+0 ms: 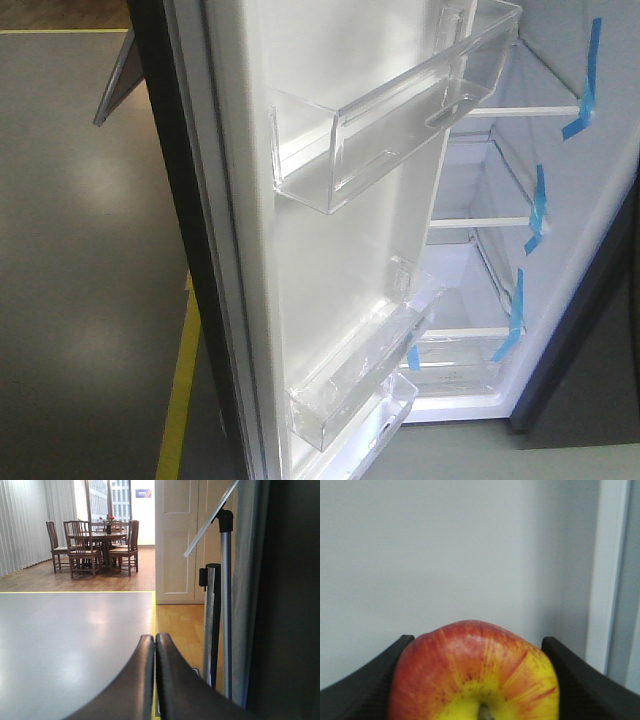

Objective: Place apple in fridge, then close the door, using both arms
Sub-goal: 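Move the right gripper over the top door bin and lower the apple, then open the right gripper to release the apple into the bin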

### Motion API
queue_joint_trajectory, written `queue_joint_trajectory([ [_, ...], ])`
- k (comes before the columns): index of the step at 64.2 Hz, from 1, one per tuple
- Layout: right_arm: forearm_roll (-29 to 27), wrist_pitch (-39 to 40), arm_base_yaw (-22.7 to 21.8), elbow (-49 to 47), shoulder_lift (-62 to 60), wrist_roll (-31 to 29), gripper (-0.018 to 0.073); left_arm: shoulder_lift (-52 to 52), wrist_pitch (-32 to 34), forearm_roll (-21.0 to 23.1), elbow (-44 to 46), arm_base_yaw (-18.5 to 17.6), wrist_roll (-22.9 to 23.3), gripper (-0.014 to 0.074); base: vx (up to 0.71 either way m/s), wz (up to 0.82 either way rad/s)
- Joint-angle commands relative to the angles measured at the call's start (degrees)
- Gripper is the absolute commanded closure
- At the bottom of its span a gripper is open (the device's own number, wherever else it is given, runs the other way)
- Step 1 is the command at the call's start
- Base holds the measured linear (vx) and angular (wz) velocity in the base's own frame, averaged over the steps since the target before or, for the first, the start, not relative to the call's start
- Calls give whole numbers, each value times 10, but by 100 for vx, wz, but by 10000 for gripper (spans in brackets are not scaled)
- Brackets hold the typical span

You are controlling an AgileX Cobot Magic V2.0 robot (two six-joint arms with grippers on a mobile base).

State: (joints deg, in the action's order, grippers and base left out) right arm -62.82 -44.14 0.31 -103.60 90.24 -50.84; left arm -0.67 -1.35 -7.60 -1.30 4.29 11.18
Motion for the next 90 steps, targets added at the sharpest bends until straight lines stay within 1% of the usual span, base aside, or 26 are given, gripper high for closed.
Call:
queue_joint_trajectory([
  [1,-45,-22,-1,-42,17,-17,559,-3,43,0,-16,-3,0,602,0,0],
  [6,-44,-53,-1,-55,39,-17,553,-3,43,0,-16,-3,0,602,0,0],
  [11,-43,-66,-1,-57,52,-17,538,-3,43,0,-16,-3,0,602,0,0],
  [21,-34,-78,-1,-56,62,-17,461,-3,43,0,-16,-3,0,602,0,0],
  [29,-34,-82,-1,-55,62,-17,328,-3,43,0,-16,-3,0,602,0,0],
  [33,-34,-82,-1,-55,62,-17,237,-3,43,0,-16,-3,0,602,0,0],
  [37,-33,-81,-1,-55,62,-17,164,-3,43,0,-16,-3,0,602,0,0],
  [38,-33,-81,-1,-55,62,-17,133,-3,43,0,-16,-3,0,602,0,0],
  [43,-31,-81,-1,-55,62,-17,43,-3,43,0,-16,-3,0,602,0,0],
  [50,-30,-81,-1,-55,62,-16,-29,-3,43,0,-16,-3,0,602,0,0],
  [56,-30,-81,-1,-55,62,-16,-39,-3,43,0,-16,-3,0,602,0,0],
  [71,-35,-79,-1,-55,61,-15,-12,-3,43,0,-16,-3,0,602,0,0],
  [83,-42,-76,-3,-55,40,-30,32,-3,43,0,-16,-3,0,602,0,0],
  [90,-41,-75,-3,-55,16,-30,87,-3,43,0,-16,-3,0,602,0,0],
])
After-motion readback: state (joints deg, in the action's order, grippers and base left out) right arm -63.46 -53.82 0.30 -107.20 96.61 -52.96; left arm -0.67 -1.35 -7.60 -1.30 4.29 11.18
